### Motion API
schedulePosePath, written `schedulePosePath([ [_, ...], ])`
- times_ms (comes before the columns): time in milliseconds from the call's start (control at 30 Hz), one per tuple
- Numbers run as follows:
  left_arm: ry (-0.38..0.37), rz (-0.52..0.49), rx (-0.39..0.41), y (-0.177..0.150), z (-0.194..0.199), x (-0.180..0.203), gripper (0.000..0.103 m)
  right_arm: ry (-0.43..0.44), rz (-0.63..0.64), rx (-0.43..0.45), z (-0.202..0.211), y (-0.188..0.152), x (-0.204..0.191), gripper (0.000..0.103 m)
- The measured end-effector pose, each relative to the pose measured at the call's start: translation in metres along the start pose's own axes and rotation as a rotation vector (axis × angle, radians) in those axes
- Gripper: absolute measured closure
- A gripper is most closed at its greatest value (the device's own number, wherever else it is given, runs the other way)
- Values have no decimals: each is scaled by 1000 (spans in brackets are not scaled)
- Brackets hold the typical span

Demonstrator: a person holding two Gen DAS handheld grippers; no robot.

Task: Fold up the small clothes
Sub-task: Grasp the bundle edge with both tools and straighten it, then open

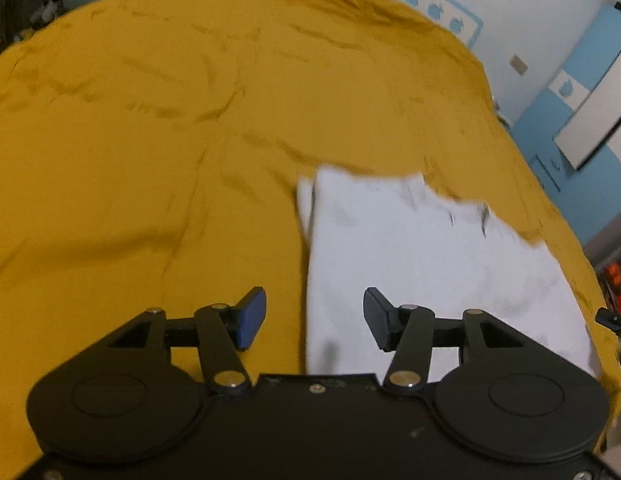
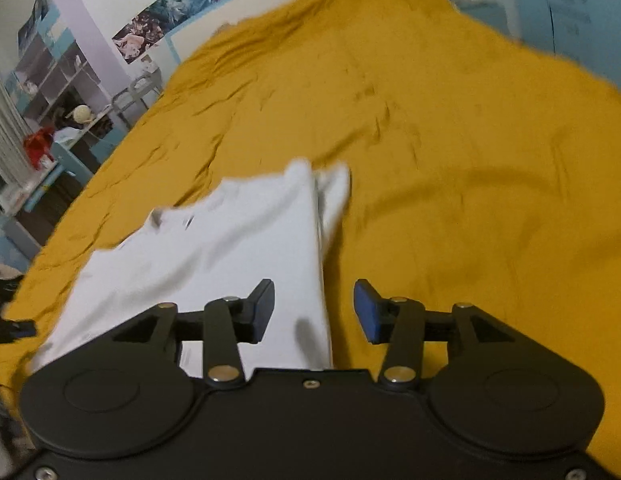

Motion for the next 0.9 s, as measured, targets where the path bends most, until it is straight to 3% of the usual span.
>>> schedulePosePath([
  [200,35,-28,91,42,-63,15,49,-63,107,51,-73,41,-30,57],
  [433,62,-52,50,65,-116,22,45,-89,107,0,-122,52,-37,58],
  [500,52,-57,32,66,-127,23,51,-95,104,-13,-127,50,-34,58],
  [533,48,-63,19,67,-132,23,64,-97,105,-16,-129,50,-33,60],
  [567,54,-67,14,64,-134,22,85,-101,108,-13,-130,50,-32,75],
  [600,58,-72,7,64,-138,22,94,-111,111,-14,-129,50,-30,84],
  [667,49,-63,28,65,-138,20,99,-101,93,4,-125,51,-27,89],
  [767,54,-49,130,69,-122,16,99,-107,75,69,-113,55,-27,93],
  [833,74,-29,124,72,-127,11,99,-128,59,88,-112,56,-24,100],
  [900,117,-9,70,70,-142,4,99,-191,43,74,-121,56,-15,102],
])
Point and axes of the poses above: each gripper's, at about its wrist camera, not at the fingertips, and z roughly against the way its jaws point, x to its right, y to its top, the point moved 4 cm from there along -z, roughly the way its jaws point, and after that the axes turned 3 degrees about -z, right-handed, at the moved point
